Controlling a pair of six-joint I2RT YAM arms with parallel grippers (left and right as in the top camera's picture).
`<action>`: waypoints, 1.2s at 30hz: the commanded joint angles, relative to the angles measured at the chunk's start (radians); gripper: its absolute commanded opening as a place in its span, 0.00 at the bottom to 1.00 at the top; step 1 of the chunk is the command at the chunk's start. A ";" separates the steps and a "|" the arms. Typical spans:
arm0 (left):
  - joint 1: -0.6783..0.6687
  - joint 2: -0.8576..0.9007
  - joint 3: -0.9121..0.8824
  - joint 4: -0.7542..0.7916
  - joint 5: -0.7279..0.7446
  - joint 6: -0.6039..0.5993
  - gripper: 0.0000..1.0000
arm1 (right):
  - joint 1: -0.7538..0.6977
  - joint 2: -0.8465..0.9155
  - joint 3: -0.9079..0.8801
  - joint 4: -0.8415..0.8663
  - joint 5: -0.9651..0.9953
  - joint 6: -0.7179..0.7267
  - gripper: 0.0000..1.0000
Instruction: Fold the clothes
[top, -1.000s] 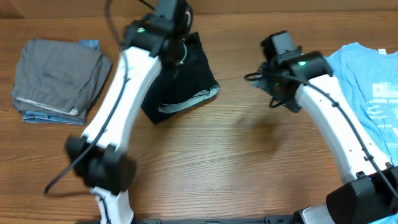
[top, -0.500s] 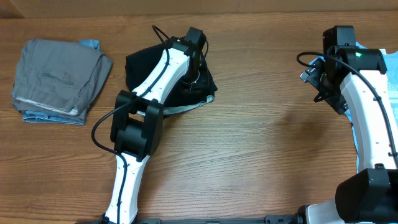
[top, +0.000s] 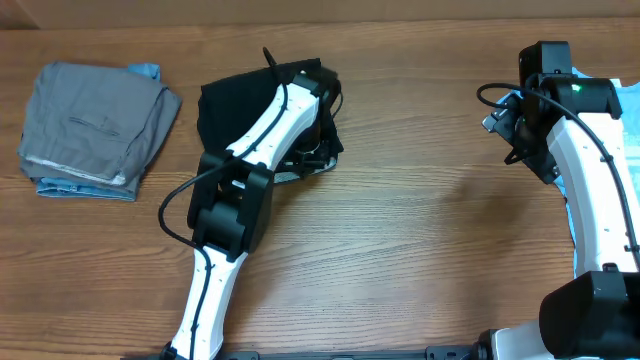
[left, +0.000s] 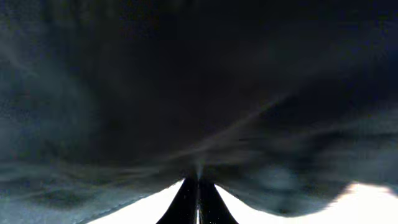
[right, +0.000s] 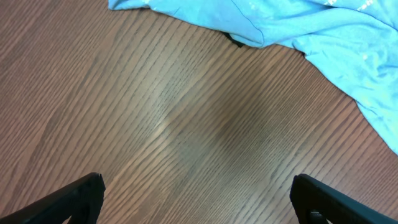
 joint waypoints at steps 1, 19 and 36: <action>-0.017 -0.189 0.008 0.108 -0.036 -0.119 0.04 | -0.004 -0.013 0.006 0.005 0.013 -0.012 1.00; 0.055 0.066 0.006 0.473 0.046 -0.113 0.04 | -0.004 -0.013 0.006 0.005 0.014 -0.012 1.00; -0.059 0.081 0.006 -0.017 0.058 0.397 0.04 | -0.004 -0.013 0.006 0.005 0.013 -0.012 1.00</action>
